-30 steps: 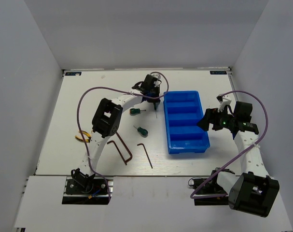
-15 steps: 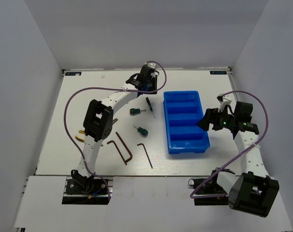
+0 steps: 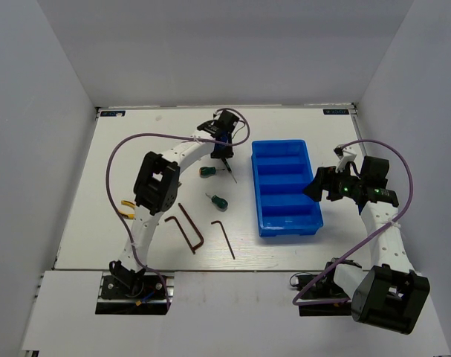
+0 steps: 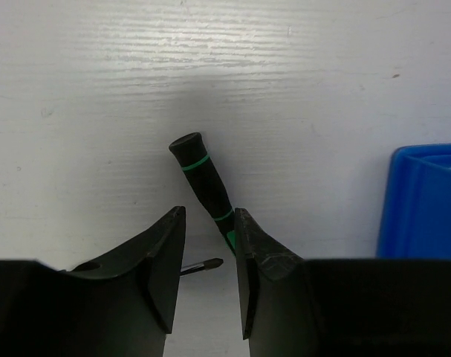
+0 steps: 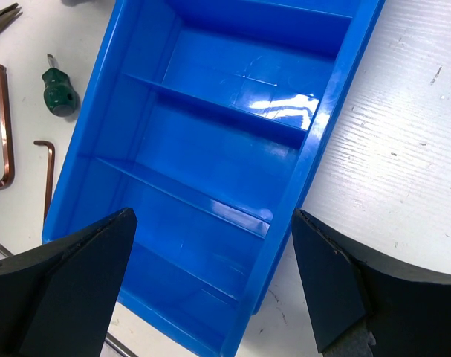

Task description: Sort the tools into containers

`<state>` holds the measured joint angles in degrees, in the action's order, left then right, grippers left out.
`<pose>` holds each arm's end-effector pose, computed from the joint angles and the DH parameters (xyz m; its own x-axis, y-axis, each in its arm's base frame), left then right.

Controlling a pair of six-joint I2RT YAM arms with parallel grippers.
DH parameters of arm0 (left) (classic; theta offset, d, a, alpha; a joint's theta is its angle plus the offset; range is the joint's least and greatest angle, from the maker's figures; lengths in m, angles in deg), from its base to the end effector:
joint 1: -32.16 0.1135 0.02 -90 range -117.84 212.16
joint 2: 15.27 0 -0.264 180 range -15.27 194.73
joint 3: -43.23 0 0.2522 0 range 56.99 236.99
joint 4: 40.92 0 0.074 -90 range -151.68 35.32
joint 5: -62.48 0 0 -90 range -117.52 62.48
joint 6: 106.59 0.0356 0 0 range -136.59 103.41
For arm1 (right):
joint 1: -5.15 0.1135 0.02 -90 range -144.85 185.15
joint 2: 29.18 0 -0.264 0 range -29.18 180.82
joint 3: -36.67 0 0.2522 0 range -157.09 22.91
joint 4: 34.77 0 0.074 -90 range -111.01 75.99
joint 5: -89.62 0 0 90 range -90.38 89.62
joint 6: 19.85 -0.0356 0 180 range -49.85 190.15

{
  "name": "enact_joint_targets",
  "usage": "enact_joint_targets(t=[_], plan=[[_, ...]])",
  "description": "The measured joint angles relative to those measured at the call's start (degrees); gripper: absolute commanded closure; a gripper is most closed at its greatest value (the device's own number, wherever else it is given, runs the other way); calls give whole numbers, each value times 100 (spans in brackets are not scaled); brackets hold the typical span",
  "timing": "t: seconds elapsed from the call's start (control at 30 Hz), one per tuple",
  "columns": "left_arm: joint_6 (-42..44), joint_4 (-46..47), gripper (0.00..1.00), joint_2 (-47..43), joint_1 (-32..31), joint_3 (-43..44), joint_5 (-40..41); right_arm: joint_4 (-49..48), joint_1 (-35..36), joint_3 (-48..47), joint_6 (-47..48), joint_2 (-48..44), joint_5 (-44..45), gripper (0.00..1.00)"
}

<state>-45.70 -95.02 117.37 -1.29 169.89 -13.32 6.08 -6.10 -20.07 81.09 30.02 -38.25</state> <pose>0.4252 -0.2704 0.1874 -0.8421 -0.0089 -0.5392 0.0259 0.9980 -0.0569 0.2113 -0.0197 0.2594 -0.6066 -0.0321 -0.7943 -0.4066 0.8711 0.2753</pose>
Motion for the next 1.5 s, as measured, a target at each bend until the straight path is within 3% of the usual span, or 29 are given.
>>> enact_joint_targets(t=[0.73, 0.87, 1.17, 1.3, 1.33, 1.43, 1.47, 1.5], plan=[[-352, -302, 57, 586, -4, 503, 269, 0, -39, 0, -2, -2, -9, 9], [-400, -302, 63, 588, -4, 501, 271, 2, -42, 0, 0, -2, -13, 9], [-433, -289, 100, 658, 4, 610, 122, 2, -87, 0, -2, -2, -39, 9], [-382, -247, 100, 658, 24, 623, 9, 2, -116, 0, -2, -2, -70, 9], [-356, -221, 100, 658, 28, 623, -35, 2, -118, 0, 0, -2, -81, 11], [-280, -136, 100, 643, 28, 616, -192, 2, -131, 0, 28, -4, -133, 43], [-243, -83, 100, 610, 28, 577, -264, 11, -142, 0, 35, -9, -155, 75], [-201, -55, 100, 551, 28, 535, -308, 17, -151, 0, 63, -17, -177, 88]])
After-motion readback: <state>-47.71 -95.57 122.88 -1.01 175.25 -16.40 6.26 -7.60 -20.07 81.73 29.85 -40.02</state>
